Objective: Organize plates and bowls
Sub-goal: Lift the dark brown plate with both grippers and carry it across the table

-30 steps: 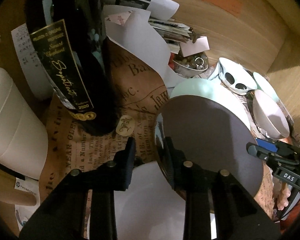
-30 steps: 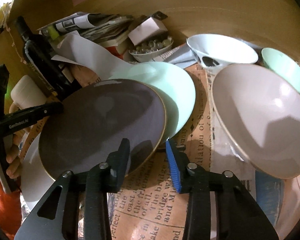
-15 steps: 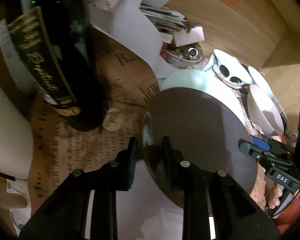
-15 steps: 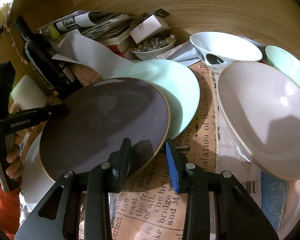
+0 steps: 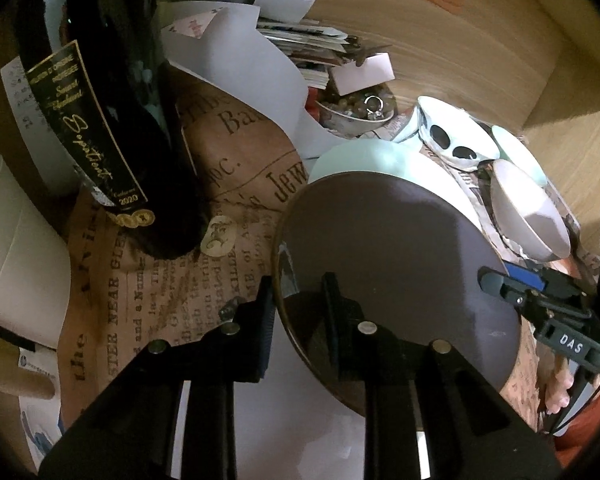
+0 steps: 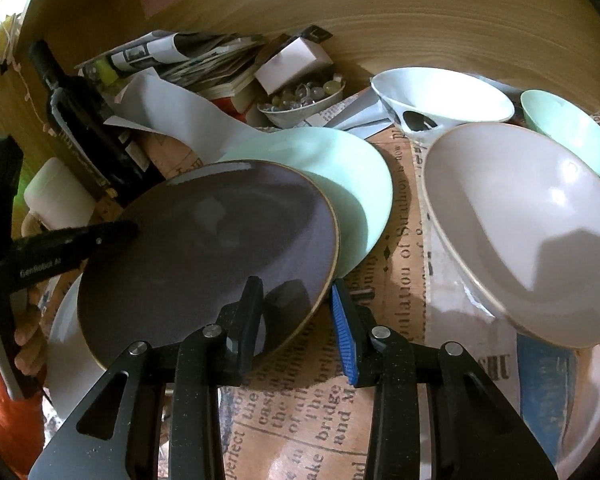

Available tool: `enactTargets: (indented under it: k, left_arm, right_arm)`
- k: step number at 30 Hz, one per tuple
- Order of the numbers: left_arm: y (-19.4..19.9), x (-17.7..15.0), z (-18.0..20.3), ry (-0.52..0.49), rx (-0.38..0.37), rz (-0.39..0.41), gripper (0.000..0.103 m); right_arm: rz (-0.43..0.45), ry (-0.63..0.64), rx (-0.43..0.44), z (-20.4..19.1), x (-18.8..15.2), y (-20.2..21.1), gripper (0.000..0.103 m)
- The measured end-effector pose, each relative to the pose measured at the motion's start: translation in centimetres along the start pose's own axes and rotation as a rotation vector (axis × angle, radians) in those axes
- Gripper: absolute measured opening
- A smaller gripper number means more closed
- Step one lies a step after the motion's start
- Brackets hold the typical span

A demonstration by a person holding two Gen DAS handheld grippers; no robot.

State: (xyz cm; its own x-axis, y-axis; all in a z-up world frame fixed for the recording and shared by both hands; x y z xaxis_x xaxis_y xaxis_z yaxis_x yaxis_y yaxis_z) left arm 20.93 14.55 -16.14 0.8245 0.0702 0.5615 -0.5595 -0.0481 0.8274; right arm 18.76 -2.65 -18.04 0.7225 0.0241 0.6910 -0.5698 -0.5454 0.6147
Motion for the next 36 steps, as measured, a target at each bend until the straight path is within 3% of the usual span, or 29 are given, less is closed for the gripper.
enactTargets:
  k: [16, 36]
  left_arm:
    - [4.4, -1.8, 1.4, 0.030, 0.020, 0.099, 0.022]
    - [10.3, -4.9, 5.6, 0.025, -0.015, 0.195, 0.022]
  right_arm:
    - [0.050, 0.047, 0.005, -0.9, -0.5, 2.7, 0.031]
    - [0.148, 0.091, -0.009, -1.6, -3.0, 9.5, 0.031]
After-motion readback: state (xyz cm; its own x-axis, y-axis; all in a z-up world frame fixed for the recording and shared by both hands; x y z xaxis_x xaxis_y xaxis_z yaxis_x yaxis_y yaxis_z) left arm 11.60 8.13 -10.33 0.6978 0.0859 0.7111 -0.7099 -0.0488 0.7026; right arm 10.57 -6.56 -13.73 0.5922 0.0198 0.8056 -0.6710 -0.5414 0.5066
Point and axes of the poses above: each gripper's, at about its wrist camera, not at the fingertips, and y roughly against the way its jaws point, z to its right, x to its top, the point moved 4 cm from there along -y, roughly the way its jaws point, and after that the axes turned 10 degrees about x, right-handed, at the moved point
